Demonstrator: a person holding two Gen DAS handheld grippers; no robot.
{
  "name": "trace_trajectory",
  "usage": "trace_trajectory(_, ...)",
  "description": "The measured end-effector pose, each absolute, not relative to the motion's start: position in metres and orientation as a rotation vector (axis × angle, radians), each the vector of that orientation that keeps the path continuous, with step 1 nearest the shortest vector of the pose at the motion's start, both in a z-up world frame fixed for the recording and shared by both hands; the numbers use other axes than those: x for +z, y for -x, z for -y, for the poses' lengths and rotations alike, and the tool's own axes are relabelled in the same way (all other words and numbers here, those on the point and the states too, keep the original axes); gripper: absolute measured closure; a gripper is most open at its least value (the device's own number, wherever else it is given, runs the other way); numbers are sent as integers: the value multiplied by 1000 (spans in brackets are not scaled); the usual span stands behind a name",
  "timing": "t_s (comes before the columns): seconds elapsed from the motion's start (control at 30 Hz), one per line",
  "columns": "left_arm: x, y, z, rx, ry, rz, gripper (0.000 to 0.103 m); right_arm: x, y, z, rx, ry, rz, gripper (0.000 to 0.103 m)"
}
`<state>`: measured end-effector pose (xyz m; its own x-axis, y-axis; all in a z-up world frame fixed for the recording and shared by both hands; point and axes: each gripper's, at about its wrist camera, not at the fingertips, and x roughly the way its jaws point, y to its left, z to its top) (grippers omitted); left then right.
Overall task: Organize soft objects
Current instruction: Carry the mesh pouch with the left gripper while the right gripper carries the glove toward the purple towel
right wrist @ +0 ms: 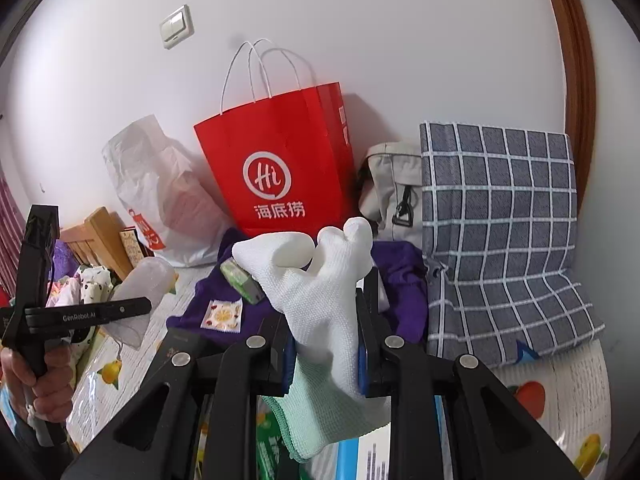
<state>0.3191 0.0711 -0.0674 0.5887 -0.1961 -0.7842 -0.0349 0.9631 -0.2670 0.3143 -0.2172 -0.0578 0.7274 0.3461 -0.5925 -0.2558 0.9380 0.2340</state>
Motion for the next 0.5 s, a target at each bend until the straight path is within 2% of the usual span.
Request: trace_trajectory(0.5,-87,-374,-67,-78,244,-1010,93,-61,-371,203,338,-163,-692,79)
